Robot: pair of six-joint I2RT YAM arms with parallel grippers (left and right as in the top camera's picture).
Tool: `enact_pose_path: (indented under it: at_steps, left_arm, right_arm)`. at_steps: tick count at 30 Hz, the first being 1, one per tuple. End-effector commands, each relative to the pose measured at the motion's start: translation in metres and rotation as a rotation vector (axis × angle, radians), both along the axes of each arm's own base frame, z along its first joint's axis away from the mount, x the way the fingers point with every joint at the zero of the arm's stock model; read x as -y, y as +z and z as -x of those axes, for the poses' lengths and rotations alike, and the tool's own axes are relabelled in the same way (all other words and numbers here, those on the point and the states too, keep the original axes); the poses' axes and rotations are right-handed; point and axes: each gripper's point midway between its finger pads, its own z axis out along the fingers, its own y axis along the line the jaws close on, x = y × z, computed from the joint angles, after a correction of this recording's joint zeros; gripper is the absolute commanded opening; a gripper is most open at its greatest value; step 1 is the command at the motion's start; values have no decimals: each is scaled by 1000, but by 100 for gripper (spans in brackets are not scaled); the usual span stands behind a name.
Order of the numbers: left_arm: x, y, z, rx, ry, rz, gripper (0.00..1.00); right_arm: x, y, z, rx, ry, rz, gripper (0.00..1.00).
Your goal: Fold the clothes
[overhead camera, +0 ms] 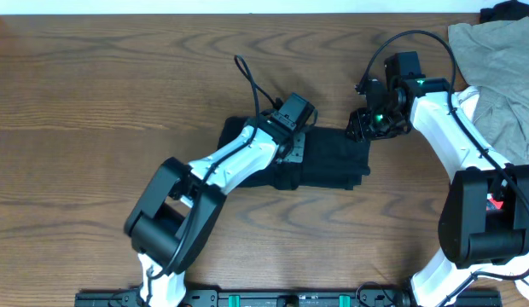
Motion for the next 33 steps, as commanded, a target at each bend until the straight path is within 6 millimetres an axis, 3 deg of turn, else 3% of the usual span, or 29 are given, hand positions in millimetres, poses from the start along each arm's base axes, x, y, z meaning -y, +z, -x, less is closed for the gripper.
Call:
enact_pose_path:
  at_steps: [1, 4, 9, 18, 24, 27, 33]
  left_arm:
    - [0, 52, 0, 84, -45, 54, 6]
    - [-22, 88, -8, 151, -4, 54, 6]
    - [-89, 125, -28, 227, 159, 13, 6]
    - [-197, 116, -45, 166, 420, -45, 9]
    - [-250, 112, -43, 136, 531, -75, 11]
    - [-269, 111, -42, 133, 526, -103, 17]
    - [-298, 102, -35, 96, 425, -188, 56]
  right_arm:
    - [1, 0, 1, 0, 1, -6, 49]
    - [1, 0, 1, -1, 1, -6, 49]
    - [1, 0, 1, -4, 1, -6, 49]
    - [1, 0, 4, -16, 1, -5, 49]
    - [1, -1, 6, -23, 1, -4, 49]
    - [2, -1, 6, -24, 1, -3, 49]
    - [2, -1, 8, -31, 1, -3, 49]
